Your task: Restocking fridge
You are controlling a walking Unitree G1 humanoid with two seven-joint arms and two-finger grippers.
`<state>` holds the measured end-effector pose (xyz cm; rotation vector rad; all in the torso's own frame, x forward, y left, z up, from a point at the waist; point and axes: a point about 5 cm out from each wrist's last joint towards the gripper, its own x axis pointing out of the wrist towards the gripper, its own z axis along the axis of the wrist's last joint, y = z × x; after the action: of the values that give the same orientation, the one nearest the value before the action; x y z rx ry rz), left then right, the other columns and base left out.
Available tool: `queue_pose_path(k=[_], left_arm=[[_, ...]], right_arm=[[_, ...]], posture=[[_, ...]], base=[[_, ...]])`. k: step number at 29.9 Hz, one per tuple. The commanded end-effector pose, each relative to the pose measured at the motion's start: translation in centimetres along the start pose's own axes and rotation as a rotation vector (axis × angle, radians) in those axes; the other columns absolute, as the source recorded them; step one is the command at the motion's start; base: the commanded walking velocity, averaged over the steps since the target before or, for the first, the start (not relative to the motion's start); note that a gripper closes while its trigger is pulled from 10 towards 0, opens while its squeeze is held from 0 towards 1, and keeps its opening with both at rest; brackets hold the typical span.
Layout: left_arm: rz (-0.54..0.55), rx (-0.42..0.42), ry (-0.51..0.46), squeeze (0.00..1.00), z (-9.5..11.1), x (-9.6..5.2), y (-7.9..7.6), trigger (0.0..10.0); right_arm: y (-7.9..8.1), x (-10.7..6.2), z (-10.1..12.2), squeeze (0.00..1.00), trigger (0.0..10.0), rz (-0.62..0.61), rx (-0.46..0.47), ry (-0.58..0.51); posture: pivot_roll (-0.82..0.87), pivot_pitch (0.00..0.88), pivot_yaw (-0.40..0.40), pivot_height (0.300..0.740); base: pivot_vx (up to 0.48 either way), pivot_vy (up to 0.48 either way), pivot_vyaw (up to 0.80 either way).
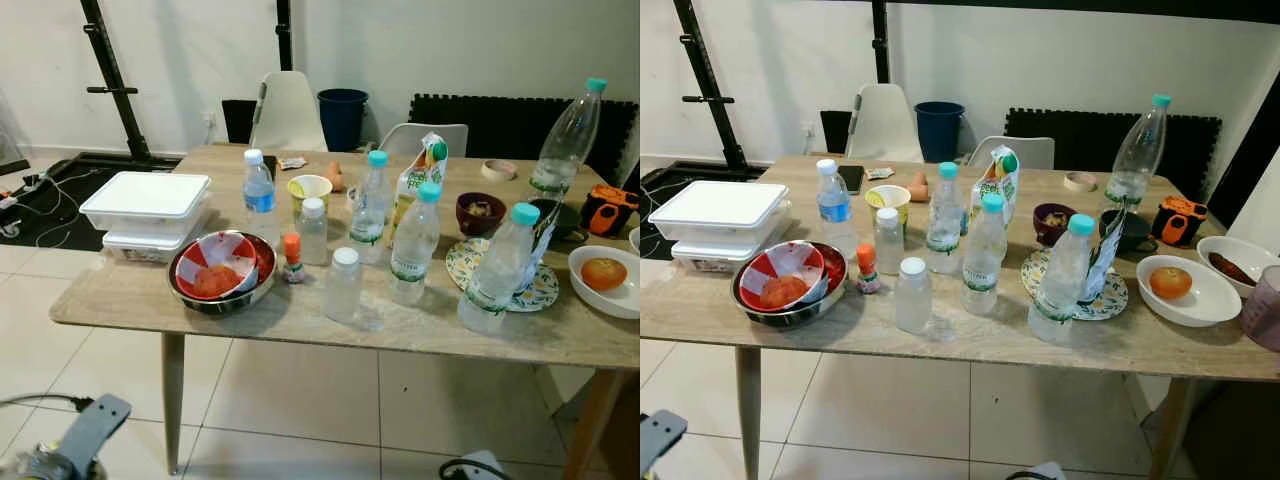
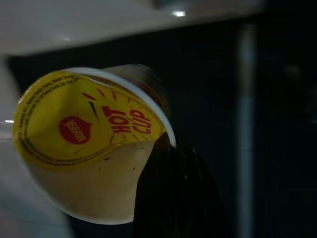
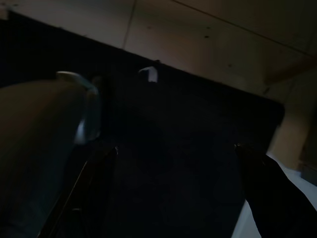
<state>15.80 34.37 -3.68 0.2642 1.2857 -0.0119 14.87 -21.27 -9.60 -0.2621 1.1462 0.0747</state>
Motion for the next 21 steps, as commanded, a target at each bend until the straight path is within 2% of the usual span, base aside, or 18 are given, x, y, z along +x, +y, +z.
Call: queue_pose_path(k=[1,2,3,5,6,8,9,11,12,17,21], left_arm=[[-0.018,-0.092,0.027,0.0,-1.9,1.1,-2.5,10.0],[-0.018,-0.092,0.027,0.0,-1.9,1.1,-2.5,10.0],[-0.014,-0.117,0.051,0.0,-3.1,1.6,-3.8,10.0],[-0.007,-0.166,0.06,0.0,-4.2,2.1,-5.5,10.0],[-0.018,-0.208,0.044,0.0,-4.4,2.4,-6.5,10.0],[-0.018,-0.208,0.044,0.0,-4.4,2.4,-6.5,10.0],[-0.018,-0.25,0.008,0.0,-4.3,2.7,-7.7,10.0],[-0.018,-0.25,0.008,0.0,-4.3,2.7,-7.7,10.0],[0.047,-0.295,-0.021,0.0,-4.3,2.9,-8.3,10.0],[0.107,-0.354,-0.056,0.0,-3.9,3.0,-8.6,10.0],[0.141,-0.372,-0.133,0.0,-2.3,3.0,-8.6,10.0]], right_arm=[[-0.1,0.0,0.2,0.0,10.0,-0.007,0.01,-0.005],[-0.1,0.0,0.2,0.0,10.0,-0.007,0.01,-0.005],[-0.2,0.0,0.2,0.0,10.0,-0.01,0.017,-0.005],[-0.3,0.0,0.2,0.0,10.0,-0.013,0.019,-0.004],[-0.4,0.0,0.1,0.0,10.0,-0.016,0.019,-0.002],[-0.4,0.0,0.1,0.0,10.0,-0.016,0.019,-0.002],[-0.5,0.0,0.0,0.0,10.0,-0.024,0.021,0.001],[-0.5,0.0,0.0,0.0,10.0,-0.024,0.021,0.001],[-0.6,0.0,0.0,0.0,10.0,-0.037,0.048,0.0],[-0.6,0.0,0.1,0.0,10.0,-0.047,0.079,-0.002],[-0.8,0.0,0.3,0.0,10.0,-0.056,0.11,-0.007]], posture=[[-0.02,0.0,-0.007,0.74],[-0.02,0.0,-0.007,0.74],[-0.02,0.0,-0.011,0.74],[-0.02,0.0,-0.011,0.74],[-0.01,0.0,-0.014,0.74],[-0.01,0.0,-0.014,0.74],[-0.01,0.0,-0.015,0.74],[-0.01,0.0,-0.015,0.74],[-0.01,0.001,-0.016,0.74],[-0.02,0.011,-0.014,0.74],[-0.02,0.028,-0.014,0.74]], base=[[0.0,0.0,0.0],[0.0,0.0,0.0],[0.0,0.0,0.0],[0.0,0.0,0.0],[0.0,0.0,0.0],[0.0,0.0,0.0],[0.0,0.0,0.0],[0.0,0.0,0.0],[0.0,0.0,0.0],[0.0,0.0,0.0],[0.0,0.0,0.0]])
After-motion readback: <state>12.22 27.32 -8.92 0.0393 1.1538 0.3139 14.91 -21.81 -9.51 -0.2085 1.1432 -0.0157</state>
